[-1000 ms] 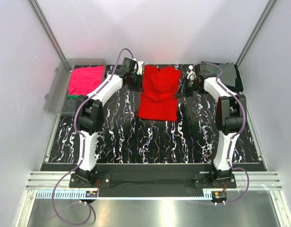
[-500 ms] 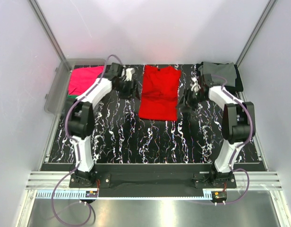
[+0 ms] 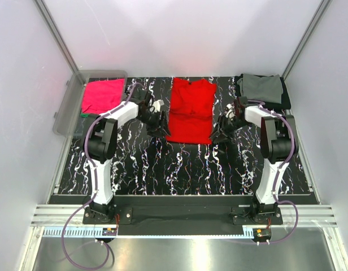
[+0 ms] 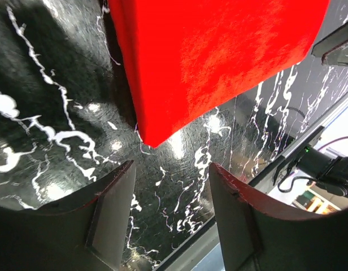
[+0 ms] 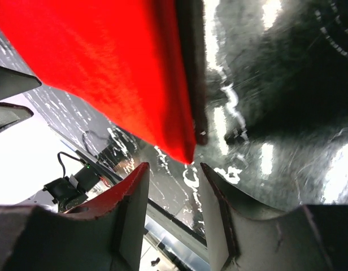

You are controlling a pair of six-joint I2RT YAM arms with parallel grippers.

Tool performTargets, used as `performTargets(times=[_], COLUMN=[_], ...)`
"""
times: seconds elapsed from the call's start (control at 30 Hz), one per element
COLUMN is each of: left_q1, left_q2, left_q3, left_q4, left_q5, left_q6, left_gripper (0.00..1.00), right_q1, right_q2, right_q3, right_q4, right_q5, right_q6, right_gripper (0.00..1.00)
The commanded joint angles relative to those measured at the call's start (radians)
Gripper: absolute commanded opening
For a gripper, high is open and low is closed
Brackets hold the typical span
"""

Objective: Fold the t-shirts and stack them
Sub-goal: Fold the tshirt

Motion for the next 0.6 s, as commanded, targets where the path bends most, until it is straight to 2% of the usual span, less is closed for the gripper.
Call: performTargets(times=[0.0,0.13,0.37,0.4,0.5,0.53,0.57], left_q1=[-0.011,-0.027,-0.032,-0.032,-0.032,-0.032,-0.032], left_q2=[0.027,0.059,0.092,0.092,0.096,0.095,0.095], left_q3=[0.004,0.02,0.03,0.032,0.04,0.043,0.044], left_q4=[0.029,0.03,0.039,0.039,0.05,0.055,0.056], left_q5=[0.044,0.04,0.047,0.048,0.057,0.06,0.06], left_q6=[-0.021,-0.021,-0.025,-0.025,-0.028,-0.03,-0.03], left_gripper=[0.58,0.56,0.39,0.33,0.24,0.14,0.11], right_q1=[0.001,0.005,0.009,0.009,0.017,0.021,0.021], right_q2=[0.024,0.041,0.086,0.095,0.106,0.106,0.104], right_q3=[0.034,0.03,0.059,0.064,0.068,0.062,0.056], right_q4=[-0.002,-0.001,0.014,0.019,0.039,0.05,0.054], right_q5=[-0.011,-0.011,-0.019,-0.025,-0.052,-0.062,-0.077], right_q6=[0.002,0.004,0.014,0.019,0.033,0.036,0.043], right_gripper=[0.47,0.47,0.42,0.41,0.36,0.34,0.34])
